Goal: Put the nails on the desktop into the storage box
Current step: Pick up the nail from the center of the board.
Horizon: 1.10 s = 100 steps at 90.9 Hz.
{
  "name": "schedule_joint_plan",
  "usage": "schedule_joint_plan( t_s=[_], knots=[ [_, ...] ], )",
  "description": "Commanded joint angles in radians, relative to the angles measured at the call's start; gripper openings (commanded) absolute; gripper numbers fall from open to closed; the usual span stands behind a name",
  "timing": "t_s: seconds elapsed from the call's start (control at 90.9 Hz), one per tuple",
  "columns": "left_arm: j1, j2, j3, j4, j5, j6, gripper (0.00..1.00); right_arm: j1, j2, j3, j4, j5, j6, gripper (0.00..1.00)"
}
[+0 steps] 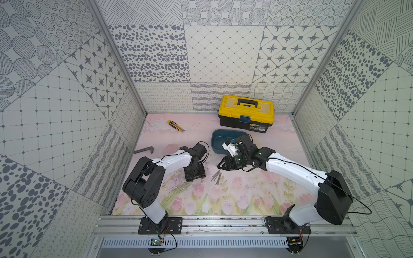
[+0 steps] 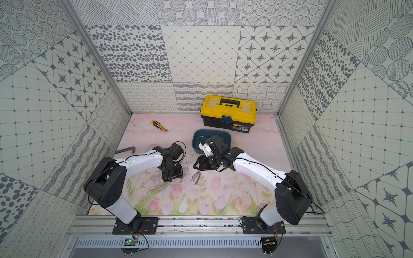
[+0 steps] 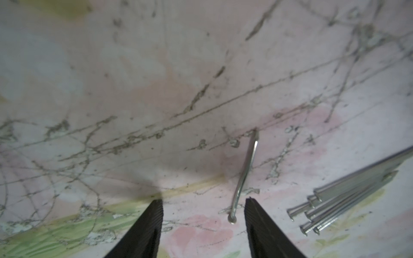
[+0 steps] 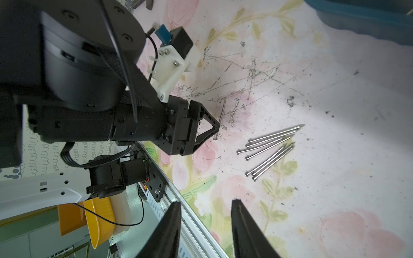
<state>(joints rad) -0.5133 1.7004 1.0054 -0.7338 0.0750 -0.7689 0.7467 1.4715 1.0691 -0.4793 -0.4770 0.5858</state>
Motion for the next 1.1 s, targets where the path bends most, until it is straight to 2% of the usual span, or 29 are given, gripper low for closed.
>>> schedule_joint_plan(
  t_s=[0.0,0.077,0.363,0.44,0.627,0.737,0.913,1.089],
  knots=[
    [-0.002,0.059,0.033,0.015,0.013,0.035,0.59,0.005,-0.041,-0.011,0.036,0.011,0.015,0.43],
    [-0.005,0.078,0.045,0.005,0.002,0.043,0.55,0.006,-0.047,-0.013,0.036,0.014,0.014,0.43],
    [-0.021,0.088,-0.021,0.046,-0.051,0.067,0.49,0.006,-0.063,-0.009,0.031,0.014,0.011,0.43],
    [-0.028,0.094,-0.045,0.071,-0.044,0.065,0.38,0.005,-0.066,-0.003,0.022,0.014,0.008,0.43],
    [-0.040,0.118,-0.086,0.100,-0.041,0.067,0.19,0.006,-0.082,0.017,0.000,0.021,0.001,0.44],
    [-0.040,0.142,-0.101,0.108,-0.028,0.082,0.00,0.006,-0.092,0.024,-0.008,0.029,-0.001,0.45],
    [-0.040,0.151,-0.112,0.103,0.008,0.119,0.00,0.005,-0.102,0.027,-0.011,0.036,0.006,0.46],
    [-0.041,0.099,-0.077,0.056,0.062,0.145,0.00,0.005,-0.115,0.025,-0.011,0.058,0.011,0.52]
  ],
)
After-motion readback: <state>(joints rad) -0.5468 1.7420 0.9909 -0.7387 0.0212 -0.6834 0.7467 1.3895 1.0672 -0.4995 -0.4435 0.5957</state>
